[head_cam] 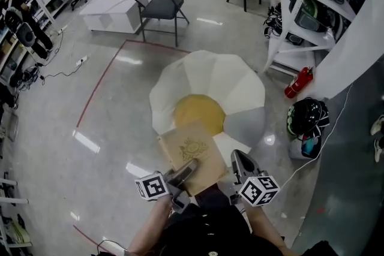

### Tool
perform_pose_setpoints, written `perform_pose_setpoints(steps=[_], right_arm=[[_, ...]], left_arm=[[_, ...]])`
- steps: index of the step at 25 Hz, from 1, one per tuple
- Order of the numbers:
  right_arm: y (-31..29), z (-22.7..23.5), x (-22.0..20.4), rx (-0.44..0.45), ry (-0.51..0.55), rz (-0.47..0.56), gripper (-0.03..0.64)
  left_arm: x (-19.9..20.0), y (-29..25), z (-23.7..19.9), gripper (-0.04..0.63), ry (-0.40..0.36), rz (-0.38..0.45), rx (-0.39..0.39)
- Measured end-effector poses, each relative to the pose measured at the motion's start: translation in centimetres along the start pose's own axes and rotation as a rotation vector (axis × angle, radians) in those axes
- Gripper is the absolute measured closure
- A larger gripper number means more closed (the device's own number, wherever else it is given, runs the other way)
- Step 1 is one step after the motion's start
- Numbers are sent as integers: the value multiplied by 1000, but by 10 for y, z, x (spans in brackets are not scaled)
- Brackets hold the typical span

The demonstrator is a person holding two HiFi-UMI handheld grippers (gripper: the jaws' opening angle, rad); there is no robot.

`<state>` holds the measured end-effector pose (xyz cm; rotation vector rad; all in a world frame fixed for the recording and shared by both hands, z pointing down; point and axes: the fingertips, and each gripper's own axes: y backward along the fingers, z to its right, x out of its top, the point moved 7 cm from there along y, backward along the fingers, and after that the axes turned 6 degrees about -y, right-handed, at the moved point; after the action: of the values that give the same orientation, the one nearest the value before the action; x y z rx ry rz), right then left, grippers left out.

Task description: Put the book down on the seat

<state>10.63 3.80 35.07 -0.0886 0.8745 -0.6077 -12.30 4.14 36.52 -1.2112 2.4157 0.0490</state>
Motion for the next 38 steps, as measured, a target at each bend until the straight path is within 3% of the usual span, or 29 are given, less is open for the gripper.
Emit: perform_pose_setpoints(steps=[8, 16, 30, 38], right_arm=[[-42, 37, 33, 29, -14, -35, 604], [-96, 75, 40, 4, -117, -49, 604], [-196, 164, 23, -110, -140, -29, 604], [-244, 232, -13, -178, -106, -79, 604]], left_arm=[[29, -60, -17, 368, 2, -17, 0], [57, -114, -65, 368, 33, -83, 24], [84, -206, -196, 368, 35, -196, 41], [66, -255, -276, 368, 65, -236, 66]])
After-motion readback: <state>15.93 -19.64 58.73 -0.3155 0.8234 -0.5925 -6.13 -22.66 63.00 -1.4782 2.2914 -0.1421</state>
